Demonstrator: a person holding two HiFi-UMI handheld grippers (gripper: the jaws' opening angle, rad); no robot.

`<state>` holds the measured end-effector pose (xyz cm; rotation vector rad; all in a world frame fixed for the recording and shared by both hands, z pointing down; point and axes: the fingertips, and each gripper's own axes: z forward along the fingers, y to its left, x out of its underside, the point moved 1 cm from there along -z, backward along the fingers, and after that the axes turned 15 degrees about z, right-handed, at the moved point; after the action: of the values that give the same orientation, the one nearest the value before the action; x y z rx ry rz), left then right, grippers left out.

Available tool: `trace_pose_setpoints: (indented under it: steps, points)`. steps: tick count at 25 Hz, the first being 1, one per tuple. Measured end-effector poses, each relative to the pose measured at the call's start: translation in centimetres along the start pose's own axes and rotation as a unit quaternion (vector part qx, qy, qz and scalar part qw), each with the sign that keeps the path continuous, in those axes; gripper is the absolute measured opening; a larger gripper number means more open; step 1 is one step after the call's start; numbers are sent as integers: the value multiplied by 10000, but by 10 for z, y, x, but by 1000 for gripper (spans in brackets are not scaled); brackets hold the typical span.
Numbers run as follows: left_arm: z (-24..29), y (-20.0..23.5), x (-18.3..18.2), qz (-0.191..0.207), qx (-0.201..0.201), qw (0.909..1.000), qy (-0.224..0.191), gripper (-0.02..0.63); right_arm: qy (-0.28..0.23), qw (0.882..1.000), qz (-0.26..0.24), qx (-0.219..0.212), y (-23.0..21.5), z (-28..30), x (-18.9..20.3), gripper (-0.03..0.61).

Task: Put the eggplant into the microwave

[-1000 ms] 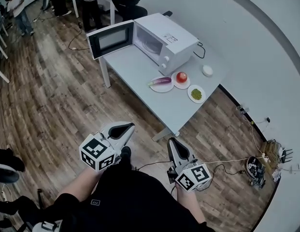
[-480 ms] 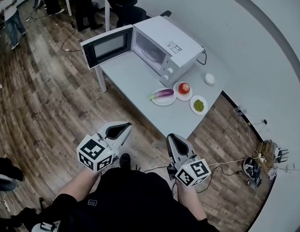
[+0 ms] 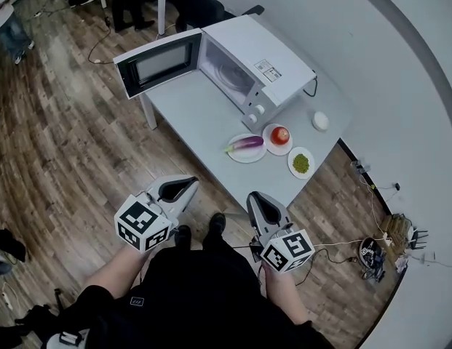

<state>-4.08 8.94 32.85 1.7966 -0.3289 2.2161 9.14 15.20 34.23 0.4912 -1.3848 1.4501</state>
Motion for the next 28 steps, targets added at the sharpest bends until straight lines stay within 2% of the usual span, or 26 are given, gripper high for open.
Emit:
trace_pose_setpoints:
  steps: [8,17,21,28]
  points:
    - [55,24,-10,-15,-320,9995,61,9,222,9992,-279,-158,-56,33,-29,20]
    - [119,32,-18,-88,-790,9967,138,9,455,9958,-327,-723,-116,55,-55,20]
    - [139,28,-12,-36,-780,9966,278,9,500,9946,-375,-823,-136,61,-56,21]
    - [162,40,11,-24,-598,9971,469,9,746,9932,-674,-594,-164,84,-38,20]
